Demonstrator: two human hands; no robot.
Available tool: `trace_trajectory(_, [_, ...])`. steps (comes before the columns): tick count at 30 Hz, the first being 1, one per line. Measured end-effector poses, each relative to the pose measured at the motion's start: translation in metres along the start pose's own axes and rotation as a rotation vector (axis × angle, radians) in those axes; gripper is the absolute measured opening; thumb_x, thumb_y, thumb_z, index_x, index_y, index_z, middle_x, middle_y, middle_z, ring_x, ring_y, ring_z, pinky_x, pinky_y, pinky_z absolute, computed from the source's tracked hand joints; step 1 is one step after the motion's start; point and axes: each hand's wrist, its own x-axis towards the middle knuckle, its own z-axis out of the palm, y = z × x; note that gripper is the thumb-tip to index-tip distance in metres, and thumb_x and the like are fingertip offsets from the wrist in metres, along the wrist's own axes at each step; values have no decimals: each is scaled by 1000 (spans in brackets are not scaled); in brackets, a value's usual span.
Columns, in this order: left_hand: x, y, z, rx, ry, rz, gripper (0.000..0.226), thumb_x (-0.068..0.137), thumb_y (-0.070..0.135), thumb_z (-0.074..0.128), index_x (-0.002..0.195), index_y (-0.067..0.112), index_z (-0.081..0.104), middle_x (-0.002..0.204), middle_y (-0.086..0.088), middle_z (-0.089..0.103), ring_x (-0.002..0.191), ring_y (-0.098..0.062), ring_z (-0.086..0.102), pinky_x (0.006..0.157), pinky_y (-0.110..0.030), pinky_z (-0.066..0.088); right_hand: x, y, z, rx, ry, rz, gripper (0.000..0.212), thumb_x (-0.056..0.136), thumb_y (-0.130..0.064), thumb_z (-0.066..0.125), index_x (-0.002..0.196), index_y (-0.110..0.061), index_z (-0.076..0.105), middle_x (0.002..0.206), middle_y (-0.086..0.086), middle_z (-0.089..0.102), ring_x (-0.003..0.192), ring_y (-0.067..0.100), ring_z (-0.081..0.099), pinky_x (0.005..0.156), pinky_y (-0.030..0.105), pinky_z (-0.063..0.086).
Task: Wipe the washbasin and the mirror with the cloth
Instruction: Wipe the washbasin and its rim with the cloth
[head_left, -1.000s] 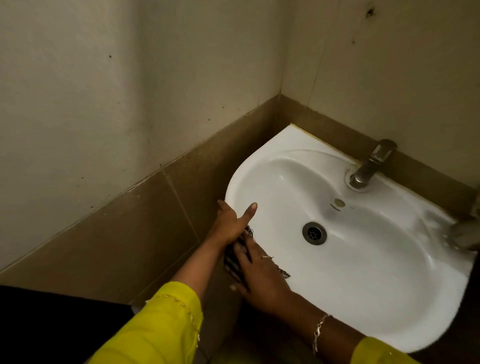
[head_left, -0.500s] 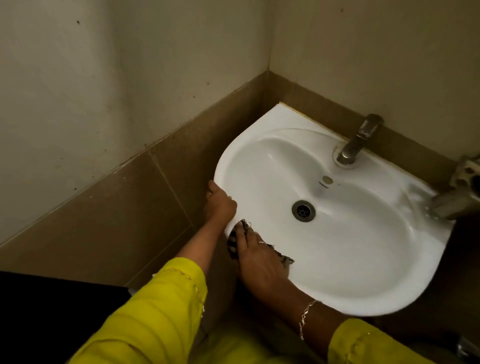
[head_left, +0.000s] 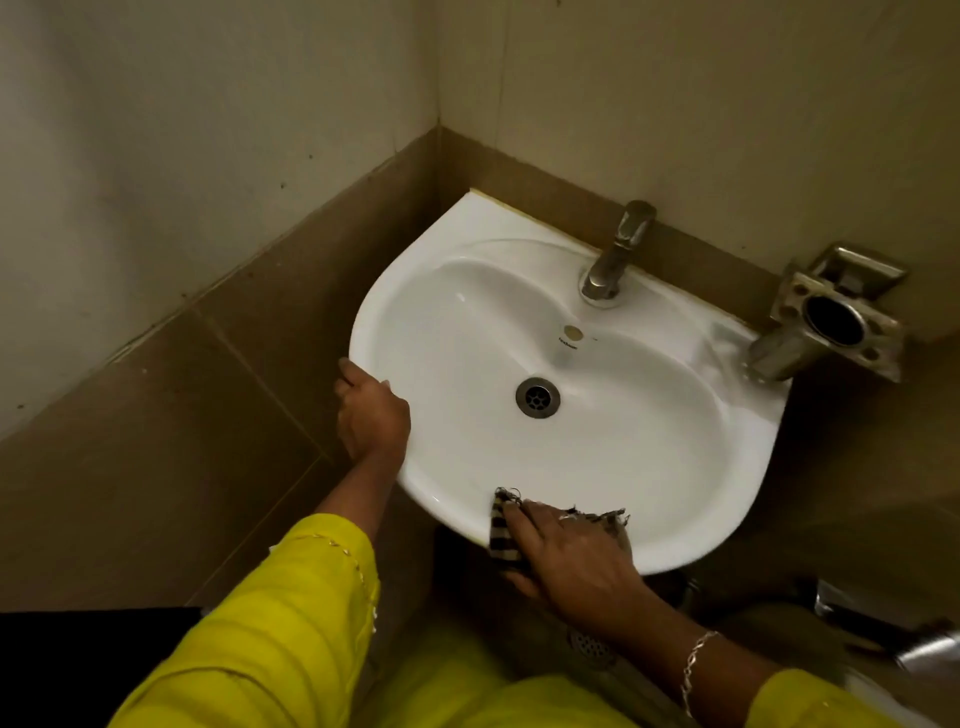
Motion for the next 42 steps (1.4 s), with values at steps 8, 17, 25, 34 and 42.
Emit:
trace_trajectory(8, [-1, -1, -1, 9, 5, 32, 56, 91, 13, 46, 137, -1, 20, 133, -27, 39, 114, -48, 46, 90, -49, 40, -39, 64, -3, -35, 3, -187, 55, 76, -58, 41, 115, -19, 46, 97, -2, 72, 64, 9, 67, 52, 21, 50])
trace_trajectory(17, [0, -2, 0, -11, 13, 37, 55, 91, 13, 46, 137, -2, 21, 133, -29, 39, 115, -49, 44, 92, -51, 38, -65, 141, -8, 12, -234, -262, 53, 85, -52, 43, 127, -20, 45, 122, 3, 62, 115, 20, 56, 94, 38, 47])
trace_trajectory(25, [2, -3, 4, 29, 39, 38, 53, 90, 13, 47, 134, -4, 23, 131, -32, 40, 112, -52, 45, 91, -52, 39, -52, 53, -13, 324, 166, 938, 49, 91, -40, 40, 128, -13, 53, 145, 20, 35, 137, 38, 22, 108, 52, 22])
trace_trajectory(34, [2, -3, 5, 44, 40, 30, 55, 90, 15, 47, 136, -2, 21, 134, -31, 37, 113, -53, 43, 93, -54, 37, -37, 63, 16, 213, 71, 1110, 56, 77, -11, 62, 129, 3, 48, 147, 30, 26, 135, 49, 20, 106, 59, 24])
trace_trajectory(42, [5, -4, 7, 54, 39, 63, 60, 89, 10, 48, 139, -2, 17, 137, -30, 32, 117, -51, 40, 93, -54, 37, -38, 139, 4, 188, -84, 929, 64, 91, -23, 46, 147, -11, 17, 155, 19, -4, 142, 38, -8, 117, 48, 9])
